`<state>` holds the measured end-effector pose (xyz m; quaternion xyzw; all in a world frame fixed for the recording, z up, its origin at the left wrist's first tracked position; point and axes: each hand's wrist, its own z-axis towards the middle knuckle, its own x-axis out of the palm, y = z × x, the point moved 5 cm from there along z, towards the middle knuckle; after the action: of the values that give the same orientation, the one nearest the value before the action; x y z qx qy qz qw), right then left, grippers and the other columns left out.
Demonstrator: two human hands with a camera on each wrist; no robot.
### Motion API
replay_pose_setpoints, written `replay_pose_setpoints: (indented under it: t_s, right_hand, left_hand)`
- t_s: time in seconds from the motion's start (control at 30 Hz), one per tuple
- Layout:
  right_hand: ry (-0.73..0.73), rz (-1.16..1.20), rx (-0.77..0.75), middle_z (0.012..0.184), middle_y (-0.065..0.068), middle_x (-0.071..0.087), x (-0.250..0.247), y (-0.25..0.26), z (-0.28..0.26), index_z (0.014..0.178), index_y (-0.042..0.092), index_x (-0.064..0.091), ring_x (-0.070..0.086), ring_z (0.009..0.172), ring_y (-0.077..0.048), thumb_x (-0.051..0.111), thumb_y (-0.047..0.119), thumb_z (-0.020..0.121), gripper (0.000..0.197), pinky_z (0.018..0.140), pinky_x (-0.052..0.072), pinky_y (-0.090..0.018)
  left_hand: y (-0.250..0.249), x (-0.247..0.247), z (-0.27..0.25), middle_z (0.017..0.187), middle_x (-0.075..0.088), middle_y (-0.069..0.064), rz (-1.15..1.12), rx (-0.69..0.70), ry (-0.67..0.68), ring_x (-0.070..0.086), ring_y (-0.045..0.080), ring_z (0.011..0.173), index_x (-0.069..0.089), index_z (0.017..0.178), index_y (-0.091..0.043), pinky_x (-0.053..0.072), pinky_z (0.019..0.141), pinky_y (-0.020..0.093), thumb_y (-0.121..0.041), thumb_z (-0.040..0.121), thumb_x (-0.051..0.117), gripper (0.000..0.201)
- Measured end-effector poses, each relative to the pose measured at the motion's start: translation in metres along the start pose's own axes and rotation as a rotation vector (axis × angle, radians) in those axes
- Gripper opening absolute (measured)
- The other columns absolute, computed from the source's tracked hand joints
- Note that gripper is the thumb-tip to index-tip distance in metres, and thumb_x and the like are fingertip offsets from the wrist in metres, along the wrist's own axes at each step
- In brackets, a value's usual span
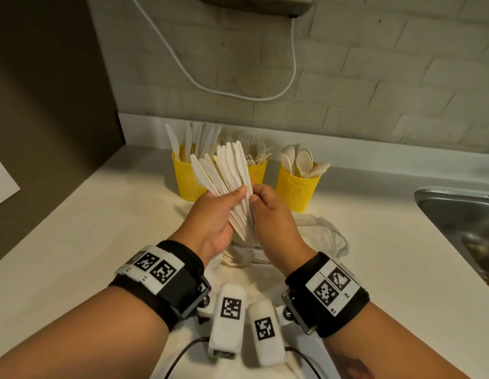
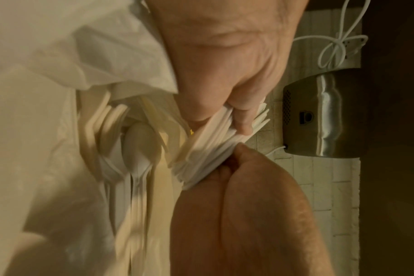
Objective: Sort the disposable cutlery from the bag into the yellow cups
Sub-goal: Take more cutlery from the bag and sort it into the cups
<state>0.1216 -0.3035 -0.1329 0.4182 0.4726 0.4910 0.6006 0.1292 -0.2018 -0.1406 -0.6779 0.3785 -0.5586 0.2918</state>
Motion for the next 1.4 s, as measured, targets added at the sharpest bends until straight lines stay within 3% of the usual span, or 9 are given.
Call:
replay_pose_setpoints:
  t_s: [0.13, 0.37, 0.57, 0.73, 0.83, 1.0, 1.17, 1.23, 1.4]
  right_hand:
    - [-0.011, -0.021, -0.084, 0.094, -0.014, 0.067, 0.005, 0.005, -0.002, 0.095, 0.015, 0.062, 0.064, 0.09, -0.032, 0.049, 0.043, 0.094, 0.03, 0.082, 0.052, -0.055]
    - [0.082, 0.029, 0.047, 0.093, 0.002, 0.07, 0.004, -0.009, 0.0, 0.1, 0.022, 0.062, 0.067, 0.089, -0.016, 0.053, 0.026, 0.096, 0.01, 0.082, 0.054, -0.04]
    - [0.118, 0.154, 0.146, 0.111, -0.003, 0.072, 0.005, -0.013, -0.001, 0.122, 0.02, 0.062, 0.068, 0.104, -0.018, 0.048, 0.015, 0.101, 0.026, 0.093, 0.054, -0.039]
    - [0.141, 0.345, 0.238, 0.111, -0.013, 0.072, -0.001, -0.009, -0.001, 0.119, 0.011, 0.066, 0.068, 0.105, -0.028, 0.053, 0.01, 0.098, 0.024, 0.094, 0.054, -0.043]
    - [0.158, 0.358, 0.244, 0.11, -0.013, 0.073, -0.002, -0.008, -0.002, 0.116, 0.01, 0.066, 0.068, 0.105, -0.029, 0.055, 0.008, 0.097, 0.022, 0.093, 0.054, -0.041]
    - [0.067, 0.03, 0.11, 0.092, -0.006, 0.074, 0.01, -0.012, -0.002, 0.101, 0.024, 0.069, 0.07, 0.087, -0.025, 0.061, 0.043, 0.09, 0.023, 0.082, 0.057, -0.047]
    - [-0.001, -0.181, -0.052, 0.082, 0.003, 0.063, 0.015, -0.005, 0.0, 0.102, 0.017, 0.062, 0.058, 0.074, -0.011, 0.049, 0.029, 0.101, 0.018, 0.066, 0.043, -0.025]
    - [-0.01, -0.294, -0.109, 0.078, 0.006, 0.055, 0.015, 0.002, -0.003, 0.101, 0.016, 0.053, 0.052, 0.069, -0.005, 0.042, 0.028, 0.103, 0.016, 0.058, 0.036, -0.02]
    - [-0.001, -0.409, -0.186, 0.07, 0.007, 0.047, 0.016, 0.014, -0.011, 0.101, 0.013, 0.046, 0.046, 0.06, -0.004, 0.034, 0.034, 0.104, 0.025, 0.049, 0.028, -0.018]
  left_hand:
    - [0.0, 0.0, 0.001, 0.105, 0.075, 0.014, -0.007, 0.023, -0.003, 0.073, 0.025, 0.096, 0.067, 0.117, -0.006, 0.06, 0.076, 0.034, -0.005, 0.094, 0.06, 0.023]
    - [0.0, -0.001, -0.004, 0.108, 0.074, 0.014, -0.01, -0.052, 0.05, 0.072, 0.028, 0.099, 0.068, 0.115, -0.012, 0.057, 0.083, 0.042, -0.016, 0.1, 0.053, 0.021]
    - [-0.004, -0.004, -0.005, 0.11, 0.073, 0.017, 0.079, -0.043, 0.043, 0.07, 0.032, 0.102, 0.066, 0.12, -0.01, 0.056, 0.088, 0.046, -0.01, 0.098, 0.055, 0.025]
    - [-0.008, -0.012, -0.005, 0.098, 0.076, 0.014, 0.078, 0.002, -0.025, 0.075, 0.025, 0.085, 0.068, 0.116, -0.006, 0.059, 0.068, 0.035, -0.009, 0.095, 0.06, 0.022]
    - [-0.009, -0.011, -0.006, 0.1, 0.076, 0.014, 0.073, 0.015, -0.037, 0.074, 0.027, 0.09, 0.068, 0.115, -0.008, 0.058, 0.075, 0.039, -0.011, 0.095, 0.06, 0.021]
    - [-0.003, -0.004, -0.01, 0.083, 0.077, 0.01, 0.037, 0.045, -0.116, 0.075, 0.023, 0.075, 0.071, 0.097, -0.01, 0.058, 0.064, 0.032, -0.013, 0.1, 0.053, 0.018]
    - [-0.002, 0.003, -0.012, 0.088, 0.076, 0.01, 0.074, 0.09, -0.2, 0.073, 0.025, 0.086, 0.07, 0.09, -0.014, 0.059, 0.083, 0.041, -0.018, 0.101, 0.051, 0.022]
    - [-0.004, 0.005, -0.013, 0.084, 0.076, 0.008, 0.104, 0.085, -0.181, 0.073, 0.023, 0.085, 0.07, 0.084, -0.016, 0.059, 0.08, 0.038, -0.018, 0.101, 0.05, 0.026]
    - [-0.012, 0.008, -0.015, 0.093, 0.077, 0.004, 0.164, 0.11, -0.183, 0.074, 0.02, 0.088, 0.071, 0.102, -0.02, 0.059, 0.075, 0.033, -0.024, 0.102, 0.049, 0.022]
